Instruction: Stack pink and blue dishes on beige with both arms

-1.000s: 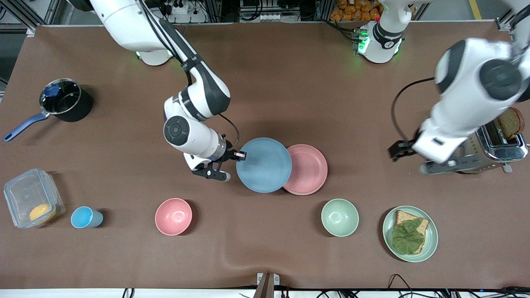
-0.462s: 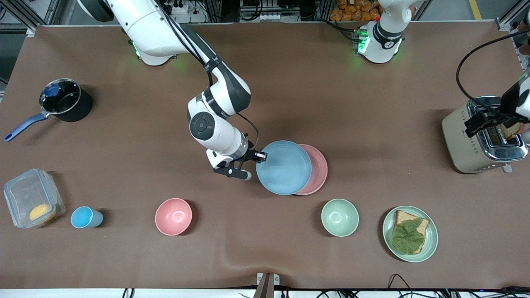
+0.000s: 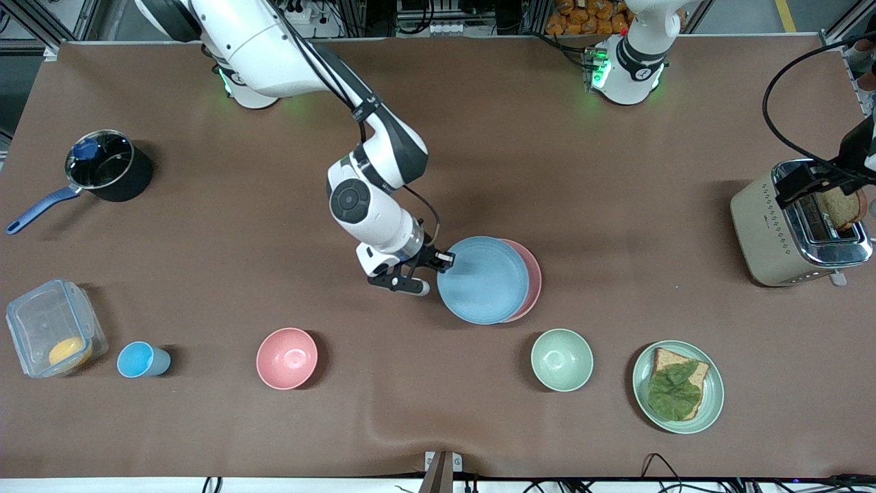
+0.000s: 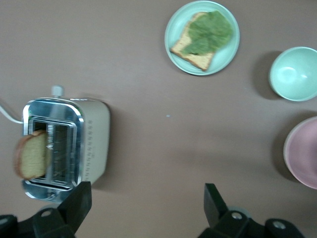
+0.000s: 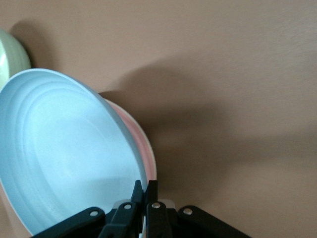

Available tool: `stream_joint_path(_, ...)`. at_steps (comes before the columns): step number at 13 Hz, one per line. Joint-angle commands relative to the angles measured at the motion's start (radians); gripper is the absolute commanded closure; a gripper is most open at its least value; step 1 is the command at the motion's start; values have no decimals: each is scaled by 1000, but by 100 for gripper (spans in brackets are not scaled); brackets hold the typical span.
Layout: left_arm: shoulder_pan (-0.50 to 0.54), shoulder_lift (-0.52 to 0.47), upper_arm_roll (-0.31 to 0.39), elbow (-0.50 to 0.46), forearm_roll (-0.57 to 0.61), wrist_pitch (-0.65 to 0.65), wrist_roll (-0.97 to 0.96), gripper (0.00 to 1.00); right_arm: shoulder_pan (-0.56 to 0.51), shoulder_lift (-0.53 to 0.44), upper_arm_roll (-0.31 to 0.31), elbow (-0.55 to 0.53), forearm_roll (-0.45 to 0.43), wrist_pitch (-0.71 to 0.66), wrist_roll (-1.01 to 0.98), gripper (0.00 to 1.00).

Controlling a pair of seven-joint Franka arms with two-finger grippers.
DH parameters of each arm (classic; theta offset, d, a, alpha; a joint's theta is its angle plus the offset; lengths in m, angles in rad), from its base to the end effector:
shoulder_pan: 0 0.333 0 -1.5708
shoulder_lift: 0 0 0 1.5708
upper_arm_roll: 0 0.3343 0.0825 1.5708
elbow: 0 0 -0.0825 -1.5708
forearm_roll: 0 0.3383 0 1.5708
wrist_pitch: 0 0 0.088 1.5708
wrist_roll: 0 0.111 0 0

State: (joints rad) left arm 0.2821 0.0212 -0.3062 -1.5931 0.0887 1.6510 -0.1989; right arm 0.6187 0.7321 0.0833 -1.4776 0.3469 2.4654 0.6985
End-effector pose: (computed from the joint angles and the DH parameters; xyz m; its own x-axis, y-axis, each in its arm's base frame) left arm 0.5230 -0.0015 0.6263 0.9846 0.1666 0.0529 0.1702 -0.9827 -0.0731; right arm 0.5576 0.4538 0.3072 0.9653 -0.2555 -0.0543 -0.2567 -0.8891 -0.3790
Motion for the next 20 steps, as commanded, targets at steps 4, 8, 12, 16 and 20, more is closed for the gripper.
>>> stream_joint_path(4, -130, -1, 144, 5, -60, -11, 59, 0, 32, 67, -5, 45, 18, 43, 12, 100)
stream_joint_path(8, -171, -9, 185, 4, -64, -19, 72, 0, 46, 96, -5, 52, 18, 102, 12, 100)
stream_joint_path(12, -349, -4, 286, 8, -67, -37, 68, 0, 53, 105, -5, 59, 18, 106, 12, 100)
stream_joint_path(16, -394, 17, 341, 5, -70, 52, 82, 0, 49, 92, -5, 59, 21, 104, 13, 0)
stream_joint_path(20, -399, 8, 343, -21, -72, 50, 96, 0, -19, 20, -14, 54, 3, -24, -14, 0)
